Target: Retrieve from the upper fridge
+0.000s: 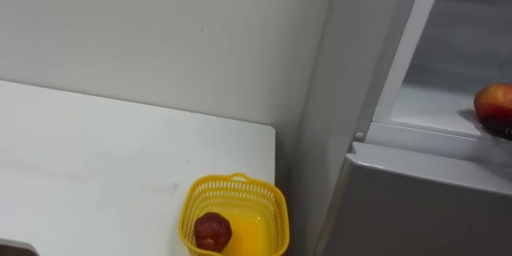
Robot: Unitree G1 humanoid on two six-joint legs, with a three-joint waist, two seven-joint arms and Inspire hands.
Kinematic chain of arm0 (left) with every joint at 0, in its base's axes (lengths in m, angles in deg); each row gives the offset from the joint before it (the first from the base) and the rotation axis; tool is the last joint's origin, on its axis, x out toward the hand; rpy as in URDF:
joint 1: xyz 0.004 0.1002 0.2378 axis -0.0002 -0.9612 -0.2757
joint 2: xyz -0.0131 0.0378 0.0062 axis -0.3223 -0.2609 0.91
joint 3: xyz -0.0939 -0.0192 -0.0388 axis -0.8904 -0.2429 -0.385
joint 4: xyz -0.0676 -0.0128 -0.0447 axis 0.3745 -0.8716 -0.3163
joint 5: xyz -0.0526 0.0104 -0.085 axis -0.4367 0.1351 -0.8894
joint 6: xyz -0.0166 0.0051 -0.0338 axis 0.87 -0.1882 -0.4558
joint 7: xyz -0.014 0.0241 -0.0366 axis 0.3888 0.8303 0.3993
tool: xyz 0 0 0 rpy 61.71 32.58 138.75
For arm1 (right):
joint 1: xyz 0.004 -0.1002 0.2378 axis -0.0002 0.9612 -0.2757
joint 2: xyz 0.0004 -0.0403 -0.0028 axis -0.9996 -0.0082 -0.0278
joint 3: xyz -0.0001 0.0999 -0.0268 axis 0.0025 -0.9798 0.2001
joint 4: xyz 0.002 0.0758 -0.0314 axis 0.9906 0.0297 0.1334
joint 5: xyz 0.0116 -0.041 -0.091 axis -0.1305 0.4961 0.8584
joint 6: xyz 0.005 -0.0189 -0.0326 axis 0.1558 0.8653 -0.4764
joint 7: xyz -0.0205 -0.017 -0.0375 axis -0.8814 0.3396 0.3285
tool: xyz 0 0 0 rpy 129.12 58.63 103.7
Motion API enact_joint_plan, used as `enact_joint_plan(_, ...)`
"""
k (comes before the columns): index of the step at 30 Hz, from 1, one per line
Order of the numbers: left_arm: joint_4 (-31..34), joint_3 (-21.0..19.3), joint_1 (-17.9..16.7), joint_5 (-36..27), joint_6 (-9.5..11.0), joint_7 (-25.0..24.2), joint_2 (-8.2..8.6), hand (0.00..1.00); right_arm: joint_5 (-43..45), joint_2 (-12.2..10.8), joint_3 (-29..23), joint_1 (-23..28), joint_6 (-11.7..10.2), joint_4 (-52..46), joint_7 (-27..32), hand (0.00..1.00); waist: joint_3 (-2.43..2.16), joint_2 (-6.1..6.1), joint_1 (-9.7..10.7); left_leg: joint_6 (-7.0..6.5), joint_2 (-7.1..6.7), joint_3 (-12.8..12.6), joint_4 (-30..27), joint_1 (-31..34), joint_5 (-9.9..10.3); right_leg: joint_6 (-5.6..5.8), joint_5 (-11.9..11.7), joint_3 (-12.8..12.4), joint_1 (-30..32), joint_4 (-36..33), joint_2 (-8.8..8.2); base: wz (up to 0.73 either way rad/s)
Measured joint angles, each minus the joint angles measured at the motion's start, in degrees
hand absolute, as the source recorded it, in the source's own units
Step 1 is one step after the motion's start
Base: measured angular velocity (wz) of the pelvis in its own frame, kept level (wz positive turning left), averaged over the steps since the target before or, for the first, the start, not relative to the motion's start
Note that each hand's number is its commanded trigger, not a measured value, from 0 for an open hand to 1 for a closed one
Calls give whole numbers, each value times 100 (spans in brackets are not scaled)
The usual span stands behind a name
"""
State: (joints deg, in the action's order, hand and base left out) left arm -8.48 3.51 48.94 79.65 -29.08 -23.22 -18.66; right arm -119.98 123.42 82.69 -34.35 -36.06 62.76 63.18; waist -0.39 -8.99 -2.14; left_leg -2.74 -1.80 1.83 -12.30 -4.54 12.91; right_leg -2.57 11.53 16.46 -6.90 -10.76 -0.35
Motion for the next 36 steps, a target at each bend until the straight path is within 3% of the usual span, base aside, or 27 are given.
enact_joint_plan(12,9,0,-92,-1,3,-5,0,0,8,0,-1,0,14,3,-112,0,-18,-34,-115,6,-27,128,-68,86,-4,0,0,253,-11,3,-35,6)
enact_joint_plan(32,-5,37,-112,-4,-9,-288,-28,0,65,0,53,-7,32,249,-145,3,22,-32,-162,0,-78,238,-125,96,-14,5,4,343,-47,25,-69,3)
enact_joint_plan(33,-5,37,-112,-4,-9,-290,-28,0,63,0,53,-7,32,252,-150,94,23,-36,-161,0,-78,237,-124,96,-14,5,4,343,-39,27,-69,0)
enact_joint_plan(34,-6,37,-112,-4,-9,-294,-28,0,62,0,53,-7,31,262,-159,100,24,-43,-159,0,-79,237,-122,97,-14,6,5,343,-37,34,-69,0)
enact_joint_plan(36,-6,37,-112,-4,-9,-301,-28,0,62,0,53,-7,31,279,-193,100,20,-53,-155,0,-79,237,-119,96,-14,6,5,343,-36,45,-68,0)
